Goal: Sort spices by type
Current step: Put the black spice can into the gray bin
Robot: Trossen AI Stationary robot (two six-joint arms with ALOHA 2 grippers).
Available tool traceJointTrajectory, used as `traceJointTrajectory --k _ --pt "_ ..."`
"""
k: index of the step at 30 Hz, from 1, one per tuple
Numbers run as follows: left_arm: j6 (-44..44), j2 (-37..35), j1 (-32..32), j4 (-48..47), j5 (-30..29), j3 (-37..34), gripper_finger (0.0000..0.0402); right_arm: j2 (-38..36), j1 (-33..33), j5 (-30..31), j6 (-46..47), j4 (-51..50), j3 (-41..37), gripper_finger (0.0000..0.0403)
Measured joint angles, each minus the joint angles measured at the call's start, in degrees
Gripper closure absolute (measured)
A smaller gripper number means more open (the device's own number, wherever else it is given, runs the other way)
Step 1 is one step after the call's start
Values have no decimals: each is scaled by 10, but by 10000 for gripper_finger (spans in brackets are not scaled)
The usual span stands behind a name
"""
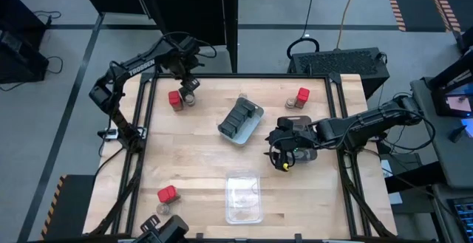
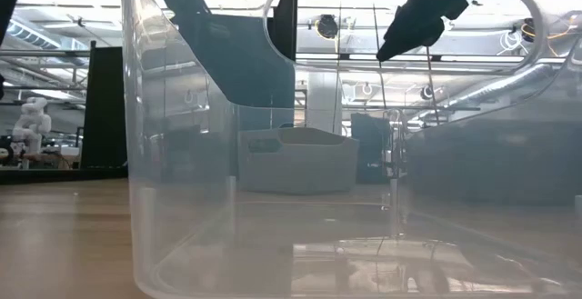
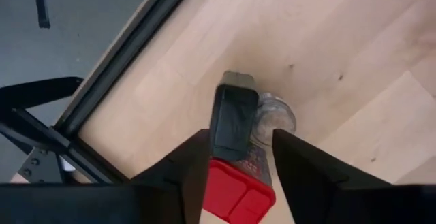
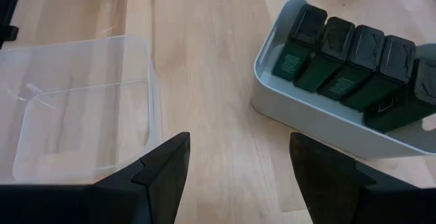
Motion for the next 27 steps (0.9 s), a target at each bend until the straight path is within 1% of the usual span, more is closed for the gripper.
traceJointTrajectory --k 4,8,12,18,27 --pt "2 0 -6 3 -5 -13 214 0 0 0 1 0 0 165" --pt "5 0 -5 13 -7 -44 212 0 0 0 7 0 0 165" --pt "32 0 -5 16 -17 -71 212 0 0 0 10 0 0 165" --pt "47 0 -6 36 -21 -75 212 0 -1 0 11 0 0 165" --pt "64 0 -9 35 -17 -75 212 0 -1 0 16 0 0 165"
